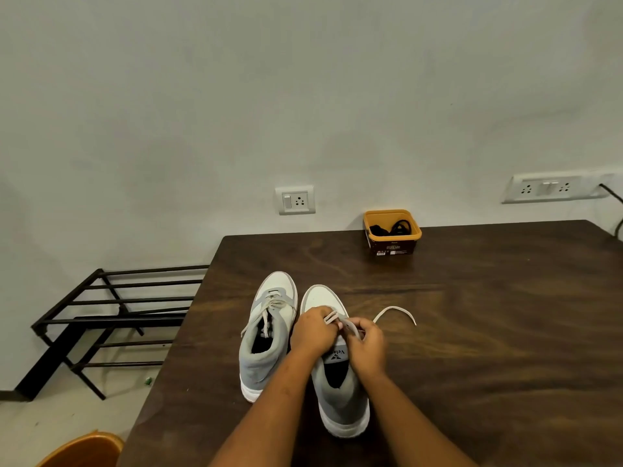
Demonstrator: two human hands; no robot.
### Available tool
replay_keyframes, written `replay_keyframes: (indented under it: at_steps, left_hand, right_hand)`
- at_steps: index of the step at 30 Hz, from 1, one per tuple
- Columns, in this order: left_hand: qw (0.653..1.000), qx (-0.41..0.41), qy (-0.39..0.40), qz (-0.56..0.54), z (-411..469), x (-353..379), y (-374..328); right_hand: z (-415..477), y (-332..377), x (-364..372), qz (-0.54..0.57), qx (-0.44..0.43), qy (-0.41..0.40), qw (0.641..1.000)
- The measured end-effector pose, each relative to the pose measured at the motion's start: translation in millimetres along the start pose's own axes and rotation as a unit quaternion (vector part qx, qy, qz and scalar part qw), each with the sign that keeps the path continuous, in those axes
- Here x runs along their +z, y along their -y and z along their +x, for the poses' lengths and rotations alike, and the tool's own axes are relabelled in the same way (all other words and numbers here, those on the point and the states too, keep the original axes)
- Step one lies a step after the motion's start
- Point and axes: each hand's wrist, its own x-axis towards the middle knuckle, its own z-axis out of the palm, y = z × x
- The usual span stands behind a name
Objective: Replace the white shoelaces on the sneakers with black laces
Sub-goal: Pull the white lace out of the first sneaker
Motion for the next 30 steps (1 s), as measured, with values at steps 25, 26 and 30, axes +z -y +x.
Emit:
replay_keyframes:
  at_steps: [25,26,30]
  left_hand:
    - [0.979,-0.089,0.181,-0.013,-2.6,-43.8,10.0]
    - [0.983,-0.071,0.167,0.027,-4.1,-33.8,10.5]
    - [0.997,0.019,-0.039,0.069,-15.9,-6.5,11.8]
  right_hand:
    - [12.0,12.6,-14.4,-0.154,-0.048,0.121,0.979]
    - [14.6,15.1,-15.0,-0.194,-0.066,0.131,0.97]
    - [22.1,25.0,-6.9,-0.261,-0.077,0.149,0.951]
